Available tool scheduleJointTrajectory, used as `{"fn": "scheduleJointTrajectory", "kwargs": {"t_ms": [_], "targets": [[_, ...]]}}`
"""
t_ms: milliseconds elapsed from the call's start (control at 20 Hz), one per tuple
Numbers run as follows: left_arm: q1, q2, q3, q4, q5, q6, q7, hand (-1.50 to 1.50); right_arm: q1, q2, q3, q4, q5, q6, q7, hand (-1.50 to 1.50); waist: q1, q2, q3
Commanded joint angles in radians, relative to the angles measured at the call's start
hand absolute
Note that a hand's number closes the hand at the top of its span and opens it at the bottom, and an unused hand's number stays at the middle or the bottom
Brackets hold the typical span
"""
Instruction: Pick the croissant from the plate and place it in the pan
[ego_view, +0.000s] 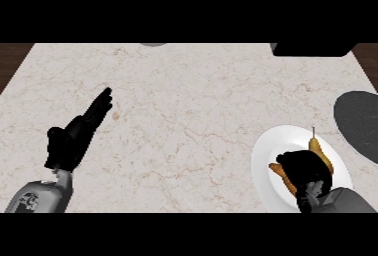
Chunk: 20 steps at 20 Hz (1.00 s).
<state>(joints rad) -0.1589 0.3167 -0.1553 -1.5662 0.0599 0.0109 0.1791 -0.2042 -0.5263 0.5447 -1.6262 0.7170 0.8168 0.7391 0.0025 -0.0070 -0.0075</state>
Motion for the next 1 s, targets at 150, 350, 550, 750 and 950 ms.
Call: {"fn": "scheduleJointTrajectory", "kwargs": {"t_ms": [150, 350, 550, 750, 950], "targets": [[0.014, 0.006, 0.044, 0.032, -0.001, -0.039, -0.055, 0.0, 0.032, 0.04, 0.055, 0.098, 0.056, -0.018, -0.08, 1.5, 0.002, 0.009, 0.008], [0.078, 0.022, 0.029, -0.108, 0.014, -0.061, 0.029, 0.0, 0.046, 0.067, 0.048, 0.107, 0.091, -0.077, -0.095, 1.5, 0.01, 0.006, 0.008], [0.043, -0.017, 0.037, -0.052, -0.02, -0.024, 0.017, 0.0, 0.145, -0.087, 0.006, -0.08, 0.103, -0.163, -0.23, 1.5, -0.013, 0.004, 0.008], [0.072, 0.004, 0.07, -0.031, -0.007, -0.02, 0.01, 0.0, 0.275, -0.11, -0.038, -0.328, 0.059, -0.389, -0.383, 1.5, -0.08, -0.018, 0.012], [0.083, 0.0, 0.084, -0.03, -0.017, 0.004, 0.012, 0.0, 0.432, -0.192, -0.123, -0.505, 0.016, -0.526, -0.531, 1.5, -0.112, -0.021, 0.012]]}}
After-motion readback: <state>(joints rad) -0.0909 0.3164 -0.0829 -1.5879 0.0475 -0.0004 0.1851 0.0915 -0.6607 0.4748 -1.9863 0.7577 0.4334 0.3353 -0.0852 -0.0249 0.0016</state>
